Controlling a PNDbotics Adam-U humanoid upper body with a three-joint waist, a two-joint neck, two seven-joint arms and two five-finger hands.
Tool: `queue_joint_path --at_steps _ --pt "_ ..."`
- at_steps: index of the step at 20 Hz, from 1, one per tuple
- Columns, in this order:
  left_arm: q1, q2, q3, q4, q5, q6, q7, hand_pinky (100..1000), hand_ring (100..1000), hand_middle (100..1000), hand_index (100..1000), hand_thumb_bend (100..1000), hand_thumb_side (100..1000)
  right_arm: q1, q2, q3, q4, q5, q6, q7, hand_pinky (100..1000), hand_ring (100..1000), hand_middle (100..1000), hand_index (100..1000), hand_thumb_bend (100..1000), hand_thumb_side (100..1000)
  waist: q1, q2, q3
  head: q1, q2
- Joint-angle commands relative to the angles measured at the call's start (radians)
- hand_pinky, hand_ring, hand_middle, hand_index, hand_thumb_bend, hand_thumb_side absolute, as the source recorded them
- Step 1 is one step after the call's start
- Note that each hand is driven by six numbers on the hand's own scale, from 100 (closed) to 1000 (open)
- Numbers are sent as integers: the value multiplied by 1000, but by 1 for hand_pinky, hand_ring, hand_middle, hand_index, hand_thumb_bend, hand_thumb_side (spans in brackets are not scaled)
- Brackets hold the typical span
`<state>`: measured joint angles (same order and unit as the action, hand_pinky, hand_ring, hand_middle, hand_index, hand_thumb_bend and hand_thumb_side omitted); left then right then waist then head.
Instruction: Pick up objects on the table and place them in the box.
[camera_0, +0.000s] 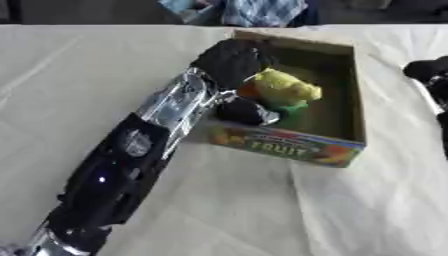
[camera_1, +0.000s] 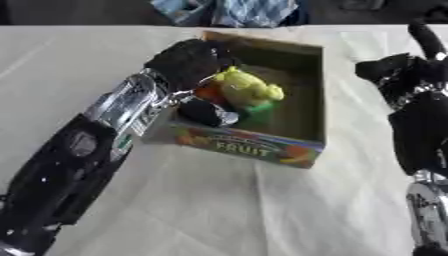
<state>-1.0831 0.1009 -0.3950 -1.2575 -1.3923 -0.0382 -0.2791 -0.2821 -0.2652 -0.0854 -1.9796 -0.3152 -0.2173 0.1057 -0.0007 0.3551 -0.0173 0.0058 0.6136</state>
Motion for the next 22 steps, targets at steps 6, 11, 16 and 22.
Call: queue_joint_path --at_steps 6,11,16,22 --pt "-39 30 27 -109 41 61 80 735 877 1000 898 404 869 -9 -6 2 -20 -3 5 5 800 710 569 982 371 1000 -1 -27 -1 5 -10" --pt "-37 55 44 -204 145 96 132 671 835 1000 882 297 912 -10 -11 -2 -20 -6 0 0 800 710 570 981 371 1000 0 -31 3 -3 -9" --pt "-11 94 55 -333 356 118 125 608 804 1000 873 231 922 -8 -20 -8 -20 -8 -9 -10 800 711 571 978 370 1000 0 -34 10 -14 -8" --pt "44 161 105 -511 656 188 163 546 761 1000 857 193 884 -8 -30 -16 -20 -11 -22 -21 800 712 573 975 370 1000 -1 -37 22 -31 1"
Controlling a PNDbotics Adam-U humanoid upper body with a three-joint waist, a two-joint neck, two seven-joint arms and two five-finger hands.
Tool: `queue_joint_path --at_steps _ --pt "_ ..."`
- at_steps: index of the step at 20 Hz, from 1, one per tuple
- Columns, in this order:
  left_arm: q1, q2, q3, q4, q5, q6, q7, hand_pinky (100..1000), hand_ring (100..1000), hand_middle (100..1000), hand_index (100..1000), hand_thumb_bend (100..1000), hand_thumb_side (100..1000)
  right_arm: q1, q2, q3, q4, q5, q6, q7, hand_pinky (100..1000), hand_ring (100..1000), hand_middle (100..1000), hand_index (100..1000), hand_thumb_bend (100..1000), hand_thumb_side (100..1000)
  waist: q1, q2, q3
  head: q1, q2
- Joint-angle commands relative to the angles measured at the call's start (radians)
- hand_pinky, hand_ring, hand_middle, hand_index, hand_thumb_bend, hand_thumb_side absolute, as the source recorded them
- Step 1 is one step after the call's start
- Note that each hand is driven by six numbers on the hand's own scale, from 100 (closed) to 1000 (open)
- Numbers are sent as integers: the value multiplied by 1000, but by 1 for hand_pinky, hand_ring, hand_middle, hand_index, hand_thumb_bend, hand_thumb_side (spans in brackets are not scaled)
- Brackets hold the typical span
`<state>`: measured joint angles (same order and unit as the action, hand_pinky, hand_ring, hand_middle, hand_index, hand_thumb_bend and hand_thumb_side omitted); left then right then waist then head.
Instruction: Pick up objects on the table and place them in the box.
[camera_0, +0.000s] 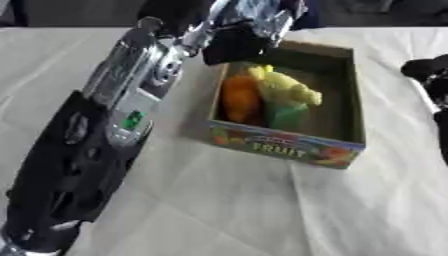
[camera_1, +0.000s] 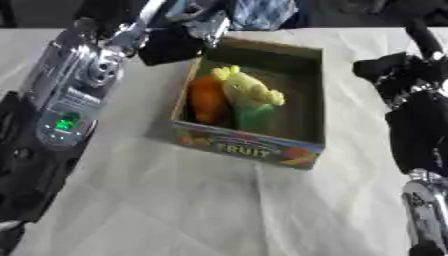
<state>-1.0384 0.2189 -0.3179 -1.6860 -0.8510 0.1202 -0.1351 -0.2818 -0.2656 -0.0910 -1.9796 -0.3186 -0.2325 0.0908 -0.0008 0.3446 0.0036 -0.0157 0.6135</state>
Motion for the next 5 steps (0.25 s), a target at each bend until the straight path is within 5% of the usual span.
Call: queue_joint_path --at_steps 1,5 --pt "11 62 33 -115 172 40 23 548 762 1000 856 186 880 -9 -33 -12 -20 -8 -10 -9 801 712 573 975 369 1000 0 -27 4 -13 5" --pt "51 140 68 -238 329 71 25 538 753 1000 852 177 865 -11 -47 -15 -20 -12 -24 -17 801 713 575 971 368 1000 1 -30 10 -22 20"
